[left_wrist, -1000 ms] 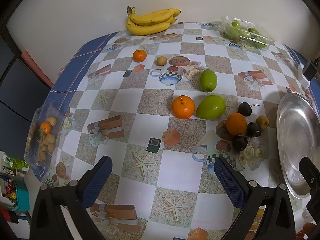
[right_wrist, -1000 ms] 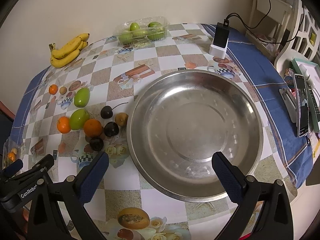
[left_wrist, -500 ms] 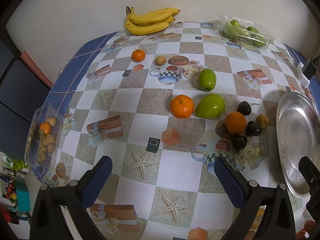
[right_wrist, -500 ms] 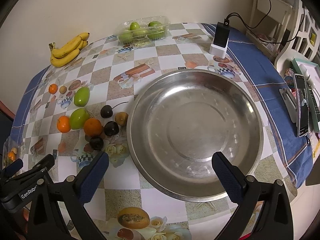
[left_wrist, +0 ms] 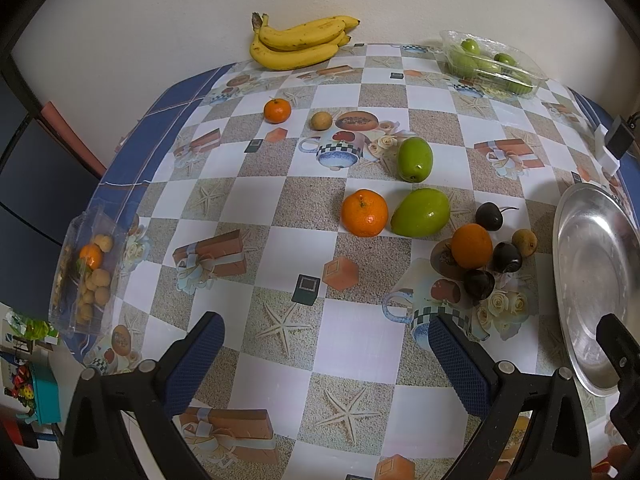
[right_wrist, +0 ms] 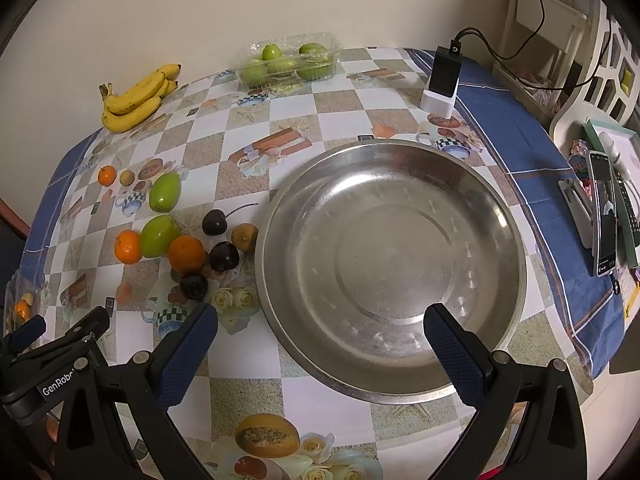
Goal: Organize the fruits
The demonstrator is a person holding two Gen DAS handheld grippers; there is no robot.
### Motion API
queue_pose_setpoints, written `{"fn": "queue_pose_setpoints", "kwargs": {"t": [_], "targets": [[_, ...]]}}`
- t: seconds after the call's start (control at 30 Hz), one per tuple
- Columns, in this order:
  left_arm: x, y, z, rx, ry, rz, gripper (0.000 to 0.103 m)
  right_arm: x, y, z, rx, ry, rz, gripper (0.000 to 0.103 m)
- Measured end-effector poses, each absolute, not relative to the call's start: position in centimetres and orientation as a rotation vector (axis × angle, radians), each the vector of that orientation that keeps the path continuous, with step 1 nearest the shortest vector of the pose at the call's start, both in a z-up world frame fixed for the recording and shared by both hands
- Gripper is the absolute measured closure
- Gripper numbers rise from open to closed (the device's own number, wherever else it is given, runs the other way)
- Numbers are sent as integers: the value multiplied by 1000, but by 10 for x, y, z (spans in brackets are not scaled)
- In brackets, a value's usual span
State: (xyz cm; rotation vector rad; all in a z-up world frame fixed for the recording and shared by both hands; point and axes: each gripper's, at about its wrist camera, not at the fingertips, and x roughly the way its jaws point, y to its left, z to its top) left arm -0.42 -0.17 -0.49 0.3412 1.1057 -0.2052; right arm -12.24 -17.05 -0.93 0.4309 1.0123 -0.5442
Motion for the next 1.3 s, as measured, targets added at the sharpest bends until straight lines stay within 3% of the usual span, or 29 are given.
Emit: {"fn": "queue_pose_setpoints", "kwargs": {"t": [0.97, 1.3], "targets": [[-1, 2, -1, 321, 1107, -188, 0, -122, -169, -10, 431, 1018, -543, 1], [20, 16, 14, 192, 1058, -117, 0, -108, -162, 6, 361, 957, -515, 1]]}}
